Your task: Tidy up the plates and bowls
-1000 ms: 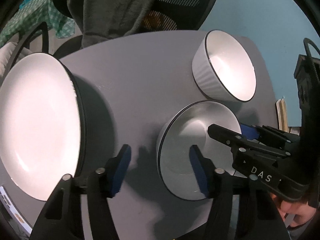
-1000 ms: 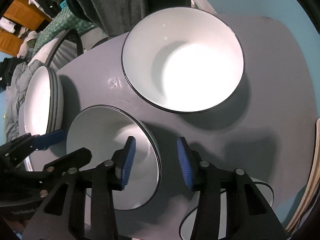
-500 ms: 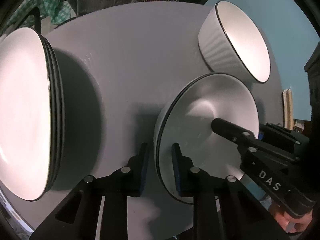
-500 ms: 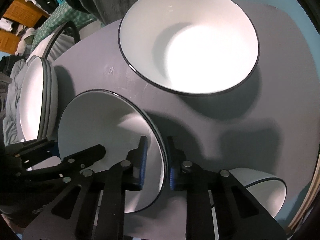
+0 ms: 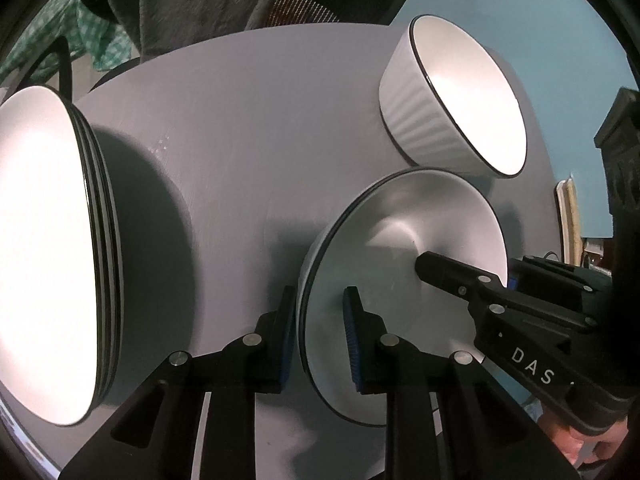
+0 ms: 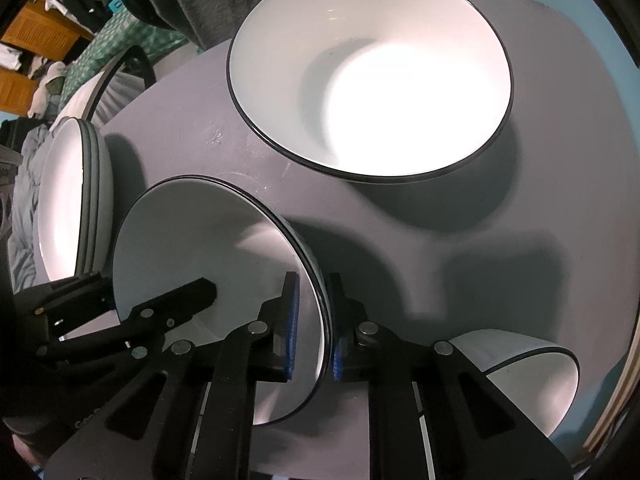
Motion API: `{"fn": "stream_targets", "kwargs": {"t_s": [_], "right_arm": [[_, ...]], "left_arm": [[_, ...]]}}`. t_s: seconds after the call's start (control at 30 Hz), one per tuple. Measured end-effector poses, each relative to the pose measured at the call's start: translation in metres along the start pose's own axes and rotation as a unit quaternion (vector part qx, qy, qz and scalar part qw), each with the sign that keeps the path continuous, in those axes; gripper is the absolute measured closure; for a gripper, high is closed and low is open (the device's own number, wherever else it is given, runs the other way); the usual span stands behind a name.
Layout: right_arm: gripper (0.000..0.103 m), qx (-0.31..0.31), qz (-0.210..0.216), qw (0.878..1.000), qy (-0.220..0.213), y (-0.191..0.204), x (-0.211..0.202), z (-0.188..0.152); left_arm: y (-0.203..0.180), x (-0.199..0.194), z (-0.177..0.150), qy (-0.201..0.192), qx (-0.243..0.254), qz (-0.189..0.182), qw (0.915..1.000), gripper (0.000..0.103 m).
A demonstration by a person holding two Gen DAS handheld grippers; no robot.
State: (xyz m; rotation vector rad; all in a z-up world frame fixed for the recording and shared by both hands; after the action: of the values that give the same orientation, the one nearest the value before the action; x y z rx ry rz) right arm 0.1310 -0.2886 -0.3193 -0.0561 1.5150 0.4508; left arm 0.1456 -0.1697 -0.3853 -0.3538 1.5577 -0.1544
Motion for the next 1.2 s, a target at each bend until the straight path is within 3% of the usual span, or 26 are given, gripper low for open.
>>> {"fn": "stream_targets", "kwargs": {"t_s": [0.2, 0.5, 0.83, 1.2], "right_arm": [[0.090, -0.009, -0.001, 1.000, -0.006, 0.006, 0.002, 0.002], [0.093, 0.017, 0.004, 1.000, -0.004, 0.009, 0.004, 0.008], [0.094, 0.041, 0.025, 0.999, -0.014, 0.010, -0.005, 0.005], [0.093, 0.045, 0.027, 0.998, -0.024, 0.017, -0.025, 0.010]], "left_arm": [[0.000, -0.002, 0.003, -0.019, 0.032, 0.001, 0.9993, 0.080], [0.000, -0.004, 0.000, 0.001, 0.012, 0.017, 0.9998, 0.081], [0.002, -0.014, -0.011, 0.019, -0.005, 0.005, 0.9998, 0.082], [-0.006, -0.041, -0.010, 0.008, -0.012, -0.008, 0.9999, 0.082]]}}
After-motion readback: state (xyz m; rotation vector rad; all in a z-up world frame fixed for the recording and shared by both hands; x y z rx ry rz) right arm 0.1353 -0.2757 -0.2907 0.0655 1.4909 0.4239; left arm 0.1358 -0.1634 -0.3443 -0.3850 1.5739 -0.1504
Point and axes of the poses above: each gripper's, at about its wrist camera, not at the fingertips, and x roughly the way its jaws point, y to its left, z to its top, the point moved 10 cm from there along x, roughly the way its jaws point, and after that the axes turned 12 degrees about -x, right-handed, at the moved point
